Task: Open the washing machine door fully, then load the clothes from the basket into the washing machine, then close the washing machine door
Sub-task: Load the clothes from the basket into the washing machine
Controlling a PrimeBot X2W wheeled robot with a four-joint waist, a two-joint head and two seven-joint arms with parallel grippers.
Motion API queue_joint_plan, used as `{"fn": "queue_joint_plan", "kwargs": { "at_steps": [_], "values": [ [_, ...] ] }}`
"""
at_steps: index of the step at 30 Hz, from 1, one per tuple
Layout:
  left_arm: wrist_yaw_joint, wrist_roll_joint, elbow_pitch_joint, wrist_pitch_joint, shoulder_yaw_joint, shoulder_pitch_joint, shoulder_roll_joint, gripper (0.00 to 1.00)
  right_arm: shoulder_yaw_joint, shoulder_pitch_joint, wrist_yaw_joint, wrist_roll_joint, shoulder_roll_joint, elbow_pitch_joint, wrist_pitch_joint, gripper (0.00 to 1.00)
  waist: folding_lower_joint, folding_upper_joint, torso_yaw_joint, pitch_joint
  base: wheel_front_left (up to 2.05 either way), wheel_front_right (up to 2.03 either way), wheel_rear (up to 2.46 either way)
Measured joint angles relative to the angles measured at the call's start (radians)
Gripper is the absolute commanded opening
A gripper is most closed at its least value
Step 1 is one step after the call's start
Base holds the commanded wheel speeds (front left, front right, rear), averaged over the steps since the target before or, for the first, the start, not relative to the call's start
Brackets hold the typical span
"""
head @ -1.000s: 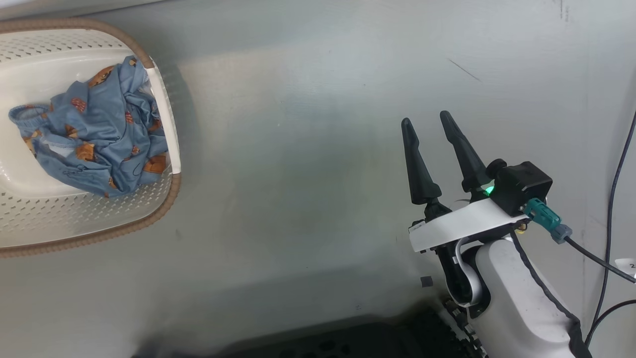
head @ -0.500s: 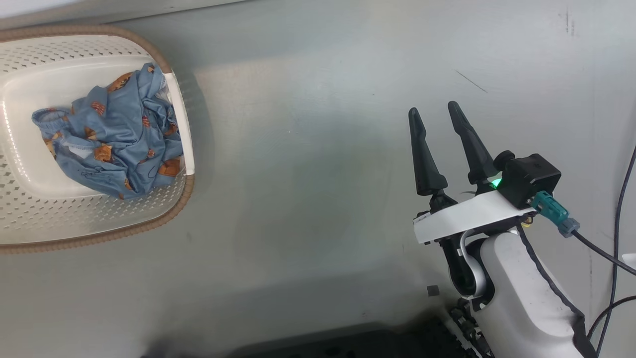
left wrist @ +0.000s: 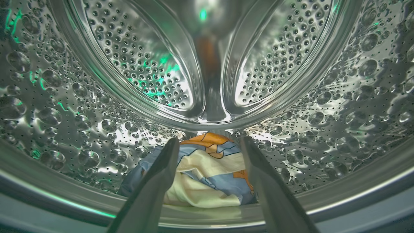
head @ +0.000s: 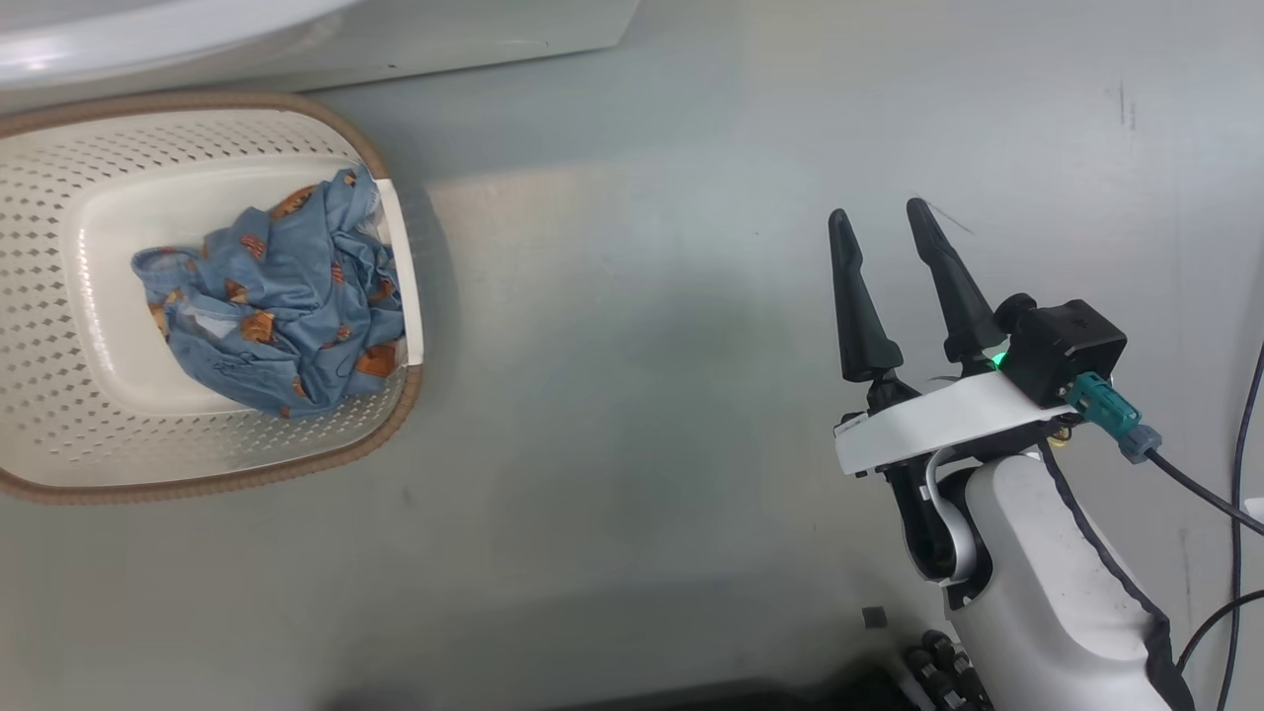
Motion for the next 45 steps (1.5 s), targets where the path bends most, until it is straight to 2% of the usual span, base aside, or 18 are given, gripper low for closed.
{"fn": "queue_joint_plan", "kwargs": {
  "at_steps": [20,38,45],
  "values": [
    [0.0,-0.06,0.0,-0.041,-0.042,0.254,-0.043,1.0,-0.058,0.024,0.031,-0.028,-0.001,0.062,0.0,1.0,0.0,-0.0001,0.048,-0.202,0.0,0.0,0.0],
    [0.0,-0.023,-0.211,-0.041,0.018,0.55,-0.031,1.0,-0.097,0.11,0.064,-0.038,0.0,0.103,0.0,1.0,0.0,0.0,0.077,-0.411,0.0,0.0,0.0],
    [0.0,-0.005,-0.281,-0.041,0.051,0.702,-0.044,1.0,-0.104,0.138,0.078,-0.038,0.001,0.114,0.0,1.0,-0.0001,0.0,0.082,-0.476,0.0,0.0,0.0]
  ]
}}
